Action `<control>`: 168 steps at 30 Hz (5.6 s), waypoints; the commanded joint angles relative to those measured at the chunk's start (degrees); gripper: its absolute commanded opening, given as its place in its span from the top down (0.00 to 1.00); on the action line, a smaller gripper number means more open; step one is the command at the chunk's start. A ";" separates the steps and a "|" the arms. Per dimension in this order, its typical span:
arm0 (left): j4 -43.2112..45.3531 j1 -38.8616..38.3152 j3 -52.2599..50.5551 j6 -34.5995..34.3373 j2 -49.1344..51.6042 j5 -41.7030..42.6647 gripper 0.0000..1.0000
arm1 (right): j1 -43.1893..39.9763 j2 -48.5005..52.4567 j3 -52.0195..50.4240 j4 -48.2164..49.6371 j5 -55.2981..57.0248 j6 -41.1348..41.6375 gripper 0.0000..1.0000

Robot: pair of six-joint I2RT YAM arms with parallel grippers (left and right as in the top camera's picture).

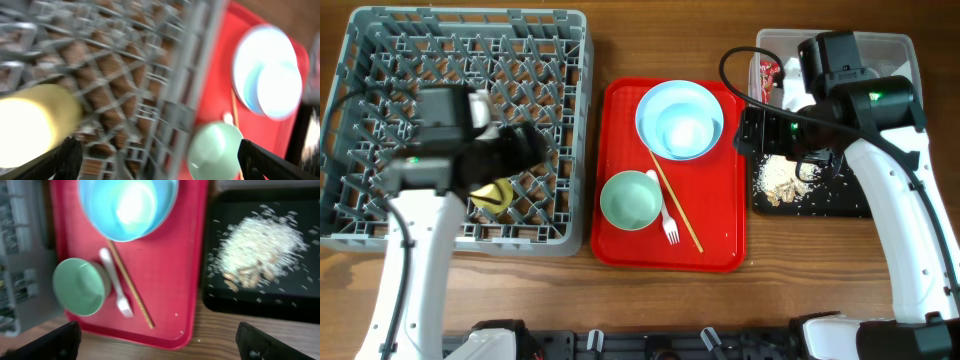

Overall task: Sort waste into correct bins and load items into the dishwasher rack
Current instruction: 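Reach the left gripper to the green bowl on the red tray, then carry the green bowl with the left gripper and place it in the rack, then reach the left gripper to the light-blue bowl on the plate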

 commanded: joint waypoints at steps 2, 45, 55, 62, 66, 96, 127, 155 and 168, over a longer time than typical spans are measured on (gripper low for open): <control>1.73 -13.77 1.01 -0.13 1.55 1.14 0.00 | -4.24 -0.66 0.96 -0.13 3.89 8.83 0.00; 12.37 -41.27 -0.20 -0.33 30.14 -3.67 0.76 | -7.76 -0.66 0.96 -0.20 0.46 8.28 0.00; 12.57 -41.27 -0.94 -0.35 30.14 -3.69 0.79 | -7.76 -0.66 0.96 -0.31 0.44 8.31 0.00; 12.98 -41.27 -1.68 -0.35 30.12 -3.67 0.95 | -7.76 -0.66 0.96 -0.33 0.44 8.31 0.00; 12.48 -41.27 -0.09 -0.33 29.07 -3.65 0.96 | -7.76 -0.66 0.96 -0.39 0.44 8.31 0.00; 51.01 14.56 18.47 0.92 37.33 53.44 0.96 | -7.76 -0.66 0.96 -0.35 0.46 8.33 0.00; 37.55 30.38 18.47 -2.29 35.34 54.75 0.00 | -7.76 -0.66 0.96 -0.59 0.50 8.20 0.00; 29.88 -42.53 18.47 8.07 43.19 -13.33 0.24 | -18.80 -0.66 0.96 -1.22 10.34 11.30 0.00; 26.40 -42.71 18.47 9.14 46.07 -17.20 0.91 | -18.80 -0.66 0.96 -1.55 10.34 11.30 0.00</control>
